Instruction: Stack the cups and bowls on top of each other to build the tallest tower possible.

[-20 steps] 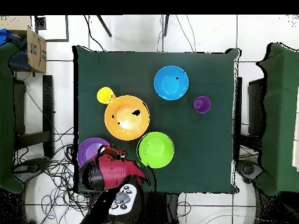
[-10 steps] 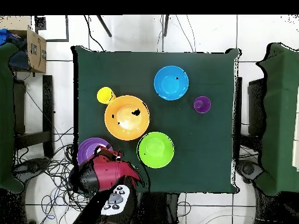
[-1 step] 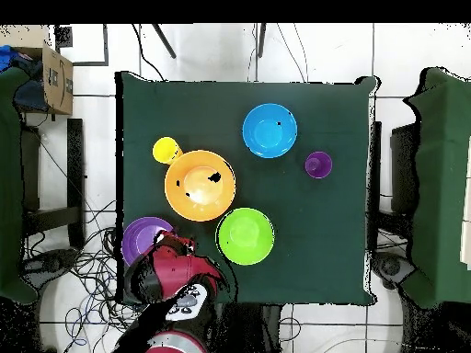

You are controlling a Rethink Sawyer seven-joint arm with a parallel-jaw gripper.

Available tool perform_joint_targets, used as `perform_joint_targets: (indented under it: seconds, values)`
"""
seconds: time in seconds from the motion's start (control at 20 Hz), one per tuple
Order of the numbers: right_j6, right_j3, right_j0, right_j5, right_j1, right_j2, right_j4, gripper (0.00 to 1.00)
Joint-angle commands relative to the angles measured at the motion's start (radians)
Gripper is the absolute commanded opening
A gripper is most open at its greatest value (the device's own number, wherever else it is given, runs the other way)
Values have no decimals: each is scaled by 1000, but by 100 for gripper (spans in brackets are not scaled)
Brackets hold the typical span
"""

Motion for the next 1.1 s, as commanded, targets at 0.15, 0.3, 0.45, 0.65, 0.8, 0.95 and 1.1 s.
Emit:
perform_joint_targets:
  seconds: [0.15,0.3,0.45,0.65,0.8,0.95,1.1]
  values:
    - [175,22,-33,-80,102,107,8,100]
    - [171,22,-33,-72,99,112,15,100]
    - [165,20,-41,-60,94,120,13,100]
    - [162,34,-41,-40,63,126,11,100]
    - [165,54,-47,-22,26,132,13,100]
    - [169,69,-39,0,-7,131,24,100]
    - [176,86,-32,18,-42,133,36,100]
